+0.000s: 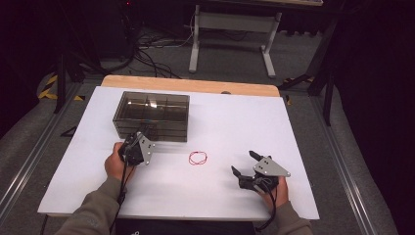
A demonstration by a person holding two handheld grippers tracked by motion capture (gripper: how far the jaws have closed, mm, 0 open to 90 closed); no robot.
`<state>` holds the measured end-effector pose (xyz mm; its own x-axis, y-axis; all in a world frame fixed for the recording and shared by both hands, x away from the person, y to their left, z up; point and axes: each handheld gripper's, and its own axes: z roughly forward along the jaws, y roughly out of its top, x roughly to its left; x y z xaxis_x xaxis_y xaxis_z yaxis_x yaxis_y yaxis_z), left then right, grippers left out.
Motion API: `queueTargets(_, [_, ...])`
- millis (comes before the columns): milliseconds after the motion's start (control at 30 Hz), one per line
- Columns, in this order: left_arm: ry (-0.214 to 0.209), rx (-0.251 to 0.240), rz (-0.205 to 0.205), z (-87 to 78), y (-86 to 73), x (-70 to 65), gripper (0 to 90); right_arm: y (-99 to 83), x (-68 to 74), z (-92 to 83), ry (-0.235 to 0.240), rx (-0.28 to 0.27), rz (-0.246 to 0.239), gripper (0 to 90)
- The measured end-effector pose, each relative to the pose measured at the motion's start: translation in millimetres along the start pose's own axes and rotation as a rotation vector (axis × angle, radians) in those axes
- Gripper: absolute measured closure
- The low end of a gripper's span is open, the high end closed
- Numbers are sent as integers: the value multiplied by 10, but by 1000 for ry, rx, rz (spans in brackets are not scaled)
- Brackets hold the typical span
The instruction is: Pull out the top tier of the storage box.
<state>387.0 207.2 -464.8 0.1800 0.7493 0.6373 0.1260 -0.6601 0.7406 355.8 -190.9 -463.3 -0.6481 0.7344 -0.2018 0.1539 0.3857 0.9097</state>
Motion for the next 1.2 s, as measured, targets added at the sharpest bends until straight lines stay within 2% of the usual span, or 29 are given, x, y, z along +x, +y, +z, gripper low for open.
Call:
queueTargets(100, [0, -7, -16, -2, -11, 1, 794, 1, 1, -2, -1, -2, -3, 183])
queueTargets(133, [-9, -15, -39, -5, -17, 12, 795, 1, 1, -4, -1, -3, -3, 183])
queueTargets(167, [-8, -13, -42, -7, -16, 11, 796, 1, 1, -5, -1, -4, -4, 183])
queueTargets(367, [-10, -2, -38, -13, -11, 5, 799, 0, 1, -5, -2, -4, -5, 183])
queueTargets(533, [-11, 0, -54, -49, -13, 8, 800, -1, -1, -12, -3, -3, 1, 183])
queueTargets(800, [-20, 2, -56, -109, -22, -1, 799, -1, -12, -21, -6, -6, 6, 185])
queueTargets(1100, [-47, -1, -72, -187, -40, 15, 792, 1, -16, -30, -10, -9, 6, 187])
queueTargets(1133, [-59, 5, -88, -213, -46, 22, 789, 2, -15, -33, -8, -10, 3, 188])
queueTargets(1200, [-70, 3, -92, -239, -52, 31, 786, 2, -14, -34, -7, -10, 6, 189])
